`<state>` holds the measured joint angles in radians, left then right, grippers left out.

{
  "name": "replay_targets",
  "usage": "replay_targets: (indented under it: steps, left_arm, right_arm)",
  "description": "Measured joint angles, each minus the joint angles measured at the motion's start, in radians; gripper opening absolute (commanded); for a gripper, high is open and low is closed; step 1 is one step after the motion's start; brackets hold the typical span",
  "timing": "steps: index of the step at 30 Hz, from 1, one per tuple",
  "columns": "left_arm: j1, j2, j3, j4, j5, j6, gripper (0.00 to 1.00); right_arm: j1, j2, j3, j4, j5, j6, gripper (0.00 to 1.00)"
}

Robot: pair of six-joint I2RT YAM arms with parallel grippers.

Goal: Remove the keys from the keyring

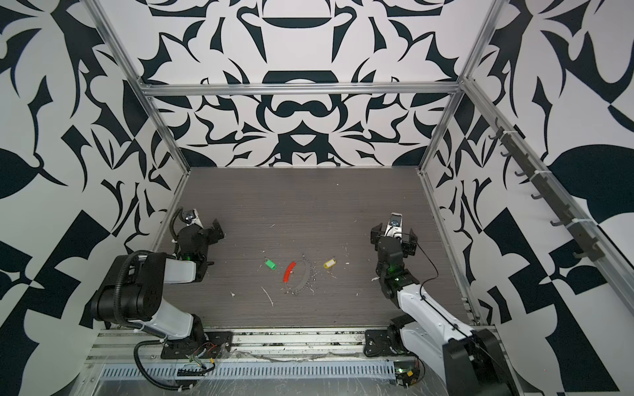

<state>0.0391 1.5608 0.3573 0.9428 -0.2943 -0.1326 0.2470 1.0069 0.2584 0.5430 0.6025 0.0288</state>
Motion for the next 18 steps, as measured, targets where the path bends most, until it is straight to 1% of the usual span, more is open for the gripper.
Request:
replay_targets:
  steps: [4, 8, 10, 14, 18]
  left_arm:
    - [0.000, 0.000, 0.000, 0.003, 0.000, 0.000, 0.99]
    - [0.000, 0.000, 0.000, 0.003, 0.000, 0.000, 0.99]
    - [0.000, 0.000, 0.000, 0.004, 0.000, 0.000, 0.99]
    - [0.000, 0.000, 0.000, 0.004, 0.000, 0.000, 0.99]
    - [0.000, 0.000, 0.000, 0.004, 0.000, 0.000, 0.99]
  right_arm:
    - [-0.050, 0.180, -0.012, 0.138, -0.115, -0.016, 1.00]
    - [-0.071, 0.387, 0.000, 0.252, -0.196, -0.035, 1.00]
    - [-0.079, 0.458, 0.007, 0.290, -0.230, -0.039, 1.00]
    - [-0.088, 0.565, 0.035, 0.351, -0.273, -0.047, 1.00]
    - [-0.114, 0.569, 0.061, 0.352, -0.304, -0.042, 0.99]
